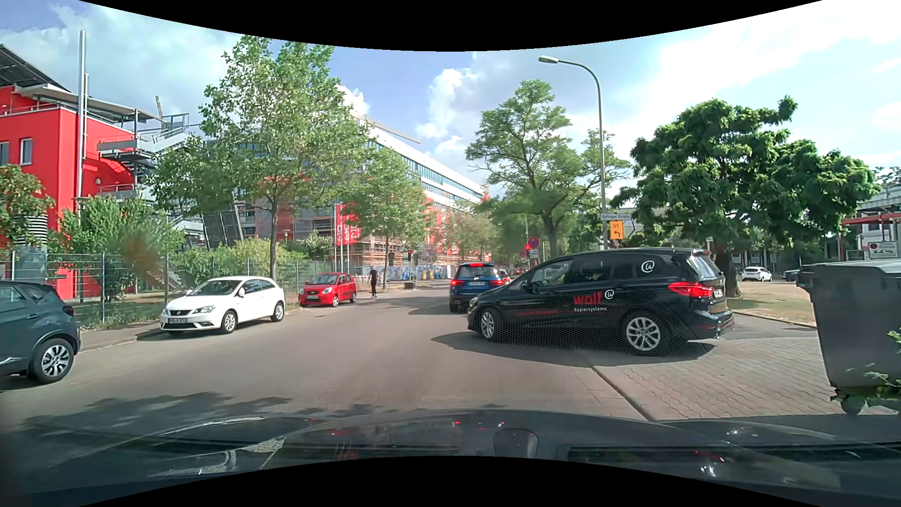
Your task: Follow the waypoints while adhering to traffic rules and regulations
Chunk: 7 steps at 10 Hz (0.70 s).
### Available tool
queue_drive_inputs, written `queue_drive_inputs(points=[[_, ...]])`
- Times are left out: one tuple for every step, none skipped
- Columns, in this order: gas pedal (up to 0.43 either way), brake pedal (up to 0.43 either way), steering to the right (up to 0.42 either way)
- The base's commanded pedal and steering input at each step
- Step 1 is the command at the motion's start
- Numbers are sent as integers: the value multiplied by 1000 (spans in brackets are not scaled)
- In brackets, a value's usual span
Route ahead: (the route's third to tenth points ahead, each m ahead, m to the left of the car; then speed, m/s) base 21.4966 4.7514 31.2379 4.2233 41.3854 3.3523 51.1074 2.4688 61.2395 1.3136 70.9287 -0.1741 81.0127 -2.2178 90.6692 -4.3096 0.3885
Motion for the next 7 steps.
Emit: queue_drive_inputs(points=[[0,0,0],[0,0,0],[0,0,0],[0,0,0],[0,0,0],[0,0,0],[0,0,0]])
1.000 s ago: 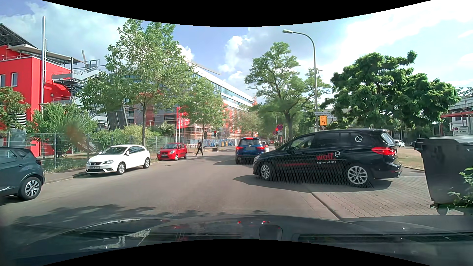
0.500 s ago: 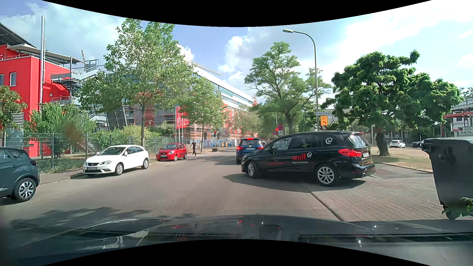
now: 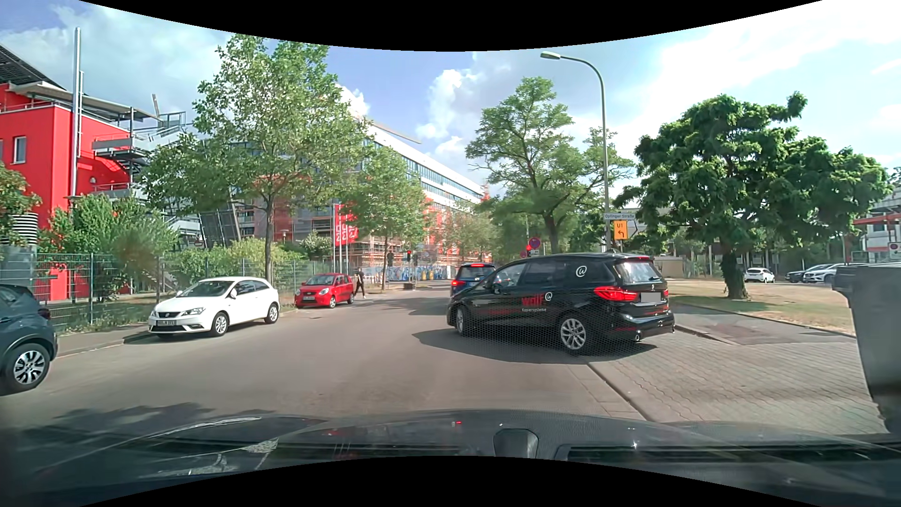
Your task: Follow the waypoints while adhering to traffic rules and regulations
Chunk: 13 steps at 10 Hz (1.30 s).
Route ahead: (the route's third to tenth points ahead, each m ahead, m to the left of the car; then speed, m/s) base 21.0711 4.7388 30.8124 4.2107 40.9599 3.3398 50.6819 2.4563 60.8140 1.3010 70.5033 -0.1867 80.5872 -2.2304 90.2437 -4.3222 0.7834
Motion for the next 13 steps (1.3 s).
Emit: queue_drive_inputs(points=[[0,0,0],[0,0,0],[0,0,0],[0,0,0],[0,0,0],[0,0,0],[0,12,0],[0,43,0],[0,55,0],[0,79,0],[0,91,0],[0,98,0],[0,104,0]])
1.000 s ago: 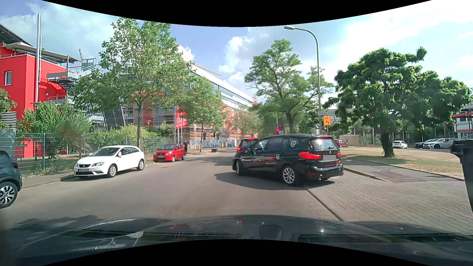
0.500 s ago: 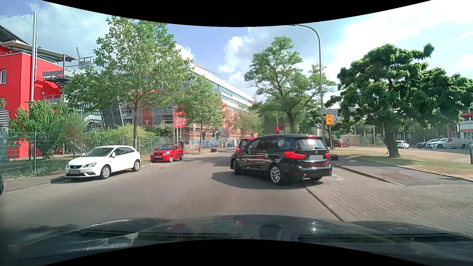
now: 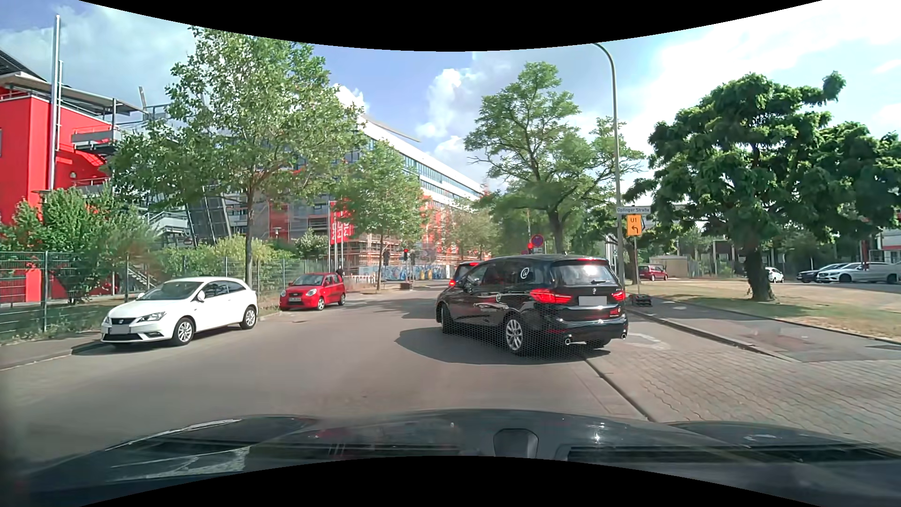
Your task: Follow the waypoints while adhering to traffic rules and regulations
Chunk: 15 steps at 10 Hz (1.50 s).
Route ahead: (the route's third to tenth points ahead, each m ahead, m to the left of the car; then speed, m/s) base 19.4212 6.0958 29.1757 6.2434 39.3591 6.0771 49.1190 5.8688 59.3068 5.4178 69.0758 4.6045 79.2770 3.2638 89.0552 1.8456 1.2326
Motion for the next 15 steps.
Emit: queue_drive_inputs(points=[[0,104,0],[0,110,0],[0,116,0],[0,128,0],[0,134,0],[0,140,0],[0,146,0],[0,152,0],[0,159,0],[0,159,0],[0,165,0],[0,171,0],[0,171,0],[0,177,0],[0,177,0]])
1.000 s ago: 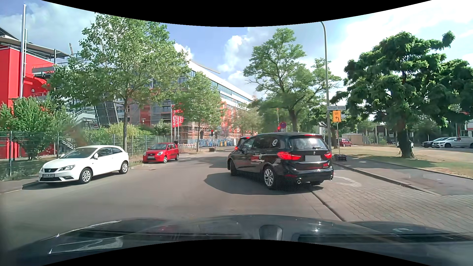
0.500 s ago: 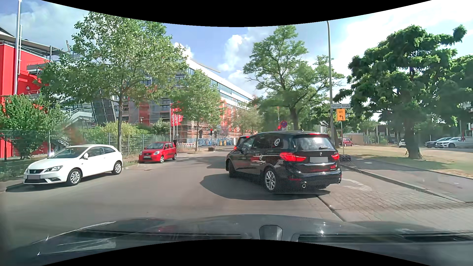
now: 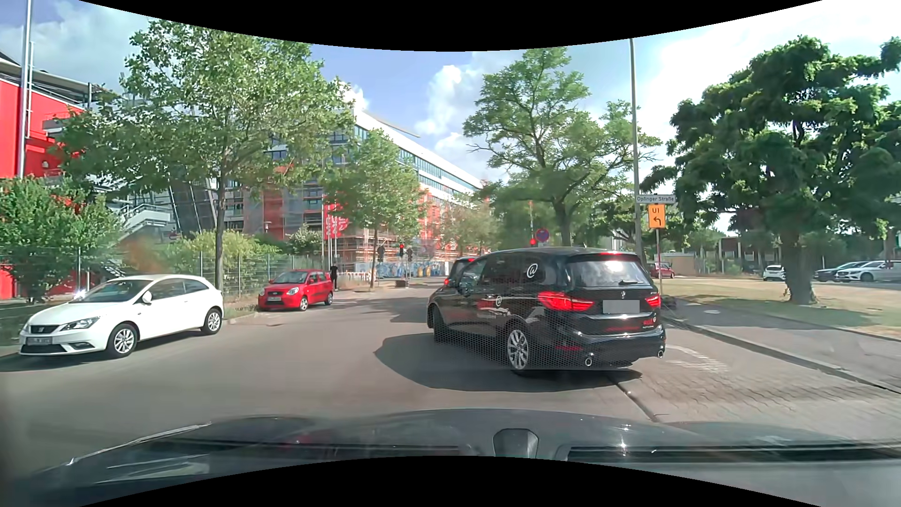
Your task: Follow the waypoints while adhering to traffic rules and regulations
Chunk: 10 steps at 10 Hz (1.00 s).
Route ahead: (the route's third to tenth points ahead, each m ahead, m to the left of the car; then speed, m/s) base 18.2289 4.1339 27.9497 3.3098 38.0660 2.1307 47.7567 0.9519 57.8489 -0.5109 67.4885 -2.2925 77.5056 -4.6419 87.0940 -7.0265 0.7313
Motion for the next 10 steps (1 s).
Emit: queue_drive_inputs(points=[[0,183,0],[0,183,0],[0,189,0],[0,183,0],[0,189,0],[0,189,0],[0,189,0],[0,195,0],[0,195,0],[0,201,0]])
